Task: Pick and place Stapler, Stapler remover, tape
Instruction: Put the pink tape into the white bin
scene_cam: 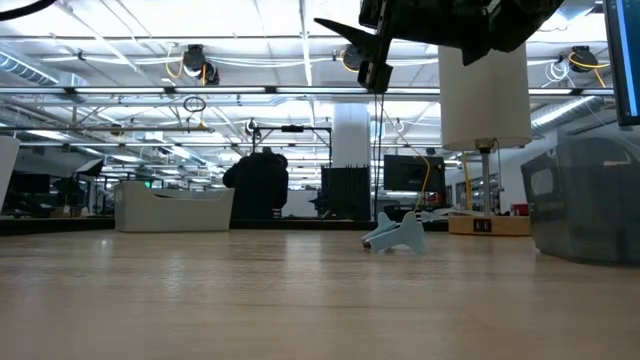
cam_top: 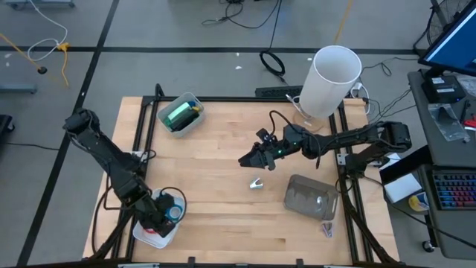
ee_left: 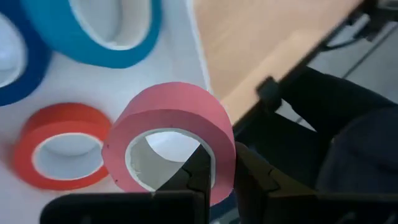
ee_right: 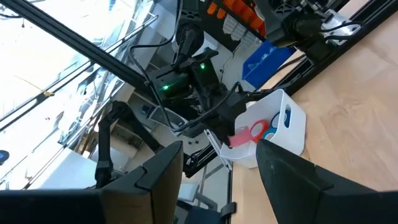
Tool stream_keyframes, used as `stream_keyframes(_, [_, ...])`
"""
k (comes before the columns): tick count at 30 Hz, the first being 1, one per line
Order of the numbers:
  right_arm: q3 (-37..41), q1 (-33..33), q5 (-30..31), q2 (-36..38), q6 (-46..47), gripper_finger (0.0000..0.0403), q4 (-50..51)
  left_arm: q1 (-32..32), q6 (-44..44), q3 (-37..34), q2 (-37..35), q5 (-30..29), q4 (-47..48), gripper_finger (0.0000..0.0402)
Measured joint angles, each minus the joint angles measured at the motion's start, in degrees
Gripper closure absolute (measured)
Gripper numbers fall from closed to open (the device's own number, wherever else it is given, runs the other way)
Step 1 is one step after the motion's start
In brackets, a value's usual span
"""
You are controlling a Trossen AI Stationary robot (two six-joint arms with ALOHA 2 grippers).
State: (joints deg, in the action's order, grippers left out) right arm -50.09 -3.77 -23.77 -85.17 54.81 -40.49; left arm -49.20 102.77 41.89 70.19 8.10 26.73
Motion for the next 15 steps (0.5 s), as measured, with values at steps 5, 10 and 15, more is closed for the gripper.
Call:
stream_keyframes(5, [0.0,0.0,0.0,0.0,-0.2,0.0208,0.0,-0.7,1.8,-0.1,1.3,-0.2,0.5,0.0363])
stream_keyframes(10, [0.0,0.0,0.0,0.0,-0.2,0.0207,0.0,-1.0,1.0,-0.1,4.3,0.3,-1.4,0.0363])
stream_keyframes(15, [0.0,0.0,0.0,0.0,-0.2,0.0210,0.0,-1.0,1.1,-0.1,7.7,0.9,-1.2,0.0363])
